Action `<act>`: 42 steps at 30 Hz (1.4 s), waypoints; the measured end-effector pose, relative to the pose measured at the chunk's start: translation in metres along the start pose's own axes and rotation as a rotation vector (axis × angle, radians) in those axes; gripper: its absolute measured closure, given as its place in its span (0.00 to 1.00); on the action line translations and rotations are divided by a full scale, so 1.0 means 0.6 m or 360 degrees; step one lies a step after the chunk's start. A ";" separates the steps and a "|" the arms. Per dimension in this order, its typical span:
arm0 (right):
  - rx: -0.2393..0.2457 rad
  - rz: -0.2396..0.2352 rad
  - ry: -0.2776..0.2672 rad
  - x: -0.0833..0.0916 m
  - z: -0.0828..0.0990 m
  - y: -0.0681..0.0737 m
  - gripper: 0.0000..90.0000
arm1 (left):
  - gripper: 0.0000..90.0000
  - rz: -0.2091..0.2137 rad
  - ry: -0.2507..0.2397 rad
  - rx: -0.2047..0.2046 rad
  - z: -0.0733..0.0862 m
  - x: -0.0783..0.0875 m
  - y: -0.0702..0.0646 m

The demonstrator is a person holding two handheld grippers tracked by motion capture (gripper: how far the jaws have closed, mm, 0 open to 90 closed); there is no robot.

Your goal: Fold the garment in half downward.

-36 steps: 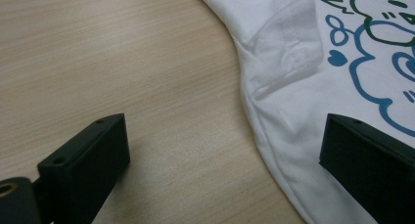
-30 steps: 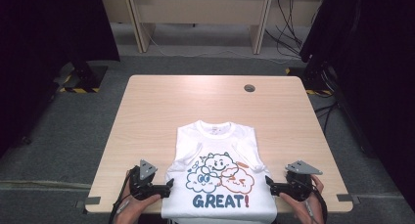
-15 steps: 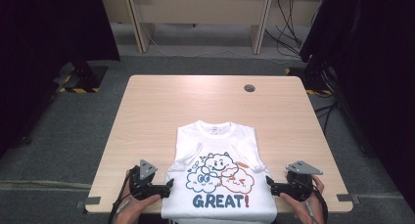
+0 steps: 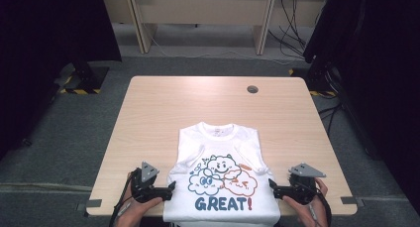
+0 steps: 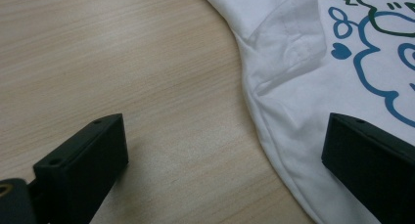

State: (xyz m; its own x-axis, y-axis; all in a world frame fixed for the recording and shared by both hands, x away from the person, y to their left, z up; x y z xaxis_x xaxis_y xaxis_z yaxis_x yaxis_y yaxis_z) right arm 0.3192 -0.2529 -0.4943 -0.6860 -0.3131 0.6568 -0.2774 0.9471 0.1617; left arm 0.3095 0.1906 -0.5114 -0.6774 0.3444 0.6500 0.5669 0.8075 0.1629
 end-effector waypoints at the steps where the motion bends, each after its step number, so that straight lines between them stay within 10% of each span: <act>1: -0.0001 -0.0001 -0.0001 0.001 -0.001 0.000 0.06 | 0.02 0.0000 0.0000 0.0000 0.000 0.000 0.000; 42: -0.0058 -0.0034 -0.0046 -0.008 -0.046 -0.004 0.08 | 0.04 0.0019 -0.0087 0.0074 -0.018 0.012 0.020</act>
State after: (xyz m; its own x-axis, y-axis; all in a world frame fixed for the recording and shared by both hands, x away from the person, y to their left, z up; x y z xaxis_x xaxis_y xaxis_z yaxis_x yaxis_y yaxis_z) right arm 0.3418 -0.2515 -0.4773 -0.6996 -0.3349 0.6312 -0.2680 0.9419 0.2027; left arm 0.3167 0.1973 -0.4968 -0.6961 0.3787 0.6099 0.5535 0.8242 0.1200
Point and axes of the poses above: each handheld gripper's, and its own axes: x roughly backward along the jaws, z roughly out of its underside, y roughly to its left, the point moved 2 cm from there along -x, roughly forward along the jaws, and after that the axes turned 14 degrees about -x, right-handed, at the moved point
